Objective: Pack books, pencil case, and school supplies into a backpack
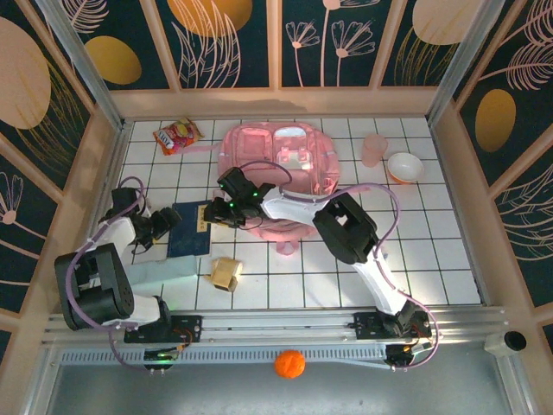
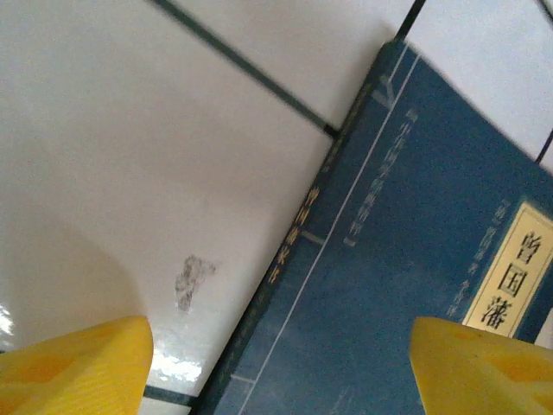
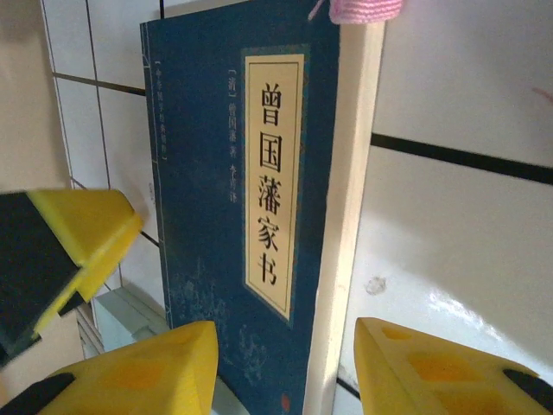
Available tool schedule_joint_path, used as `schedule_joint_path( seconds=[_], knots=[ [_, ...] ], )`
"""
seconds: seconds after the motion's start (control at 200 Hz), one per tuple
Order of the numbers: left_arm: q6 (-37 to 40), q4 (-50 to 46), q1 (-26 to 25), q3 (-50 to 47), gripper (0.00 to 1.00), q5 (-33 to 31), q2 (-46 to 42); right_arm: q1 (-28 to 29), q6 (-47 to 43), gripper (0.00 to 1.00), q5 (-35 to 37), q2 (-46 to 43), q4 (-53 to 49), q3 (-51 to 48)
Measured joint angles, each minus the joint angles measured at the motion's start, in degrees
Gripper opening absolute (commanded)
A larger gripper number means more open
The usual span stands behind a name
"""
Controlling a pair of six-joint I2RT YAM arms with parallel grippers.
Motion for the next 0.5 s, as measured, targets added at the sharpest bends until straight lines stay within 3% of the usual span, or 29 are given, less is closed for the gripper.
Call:
schedule_joint_path(
  seconds=[0.35, 0.5],
  knots=[
    [-1.7, 5.9, 0.4, -4.0, 0.63, 8.3, -0.2, 0.3, -3.7, 0.36, 2.8, 1.6, -4.4, 2.3],
    [-2.0, 5.1, 0.0, -4.8, 0.64, 13.6, -1.8, 0.3, -4.9, 0.43, 3.9, 1.6, -4.5, 2.3]
  ],
)
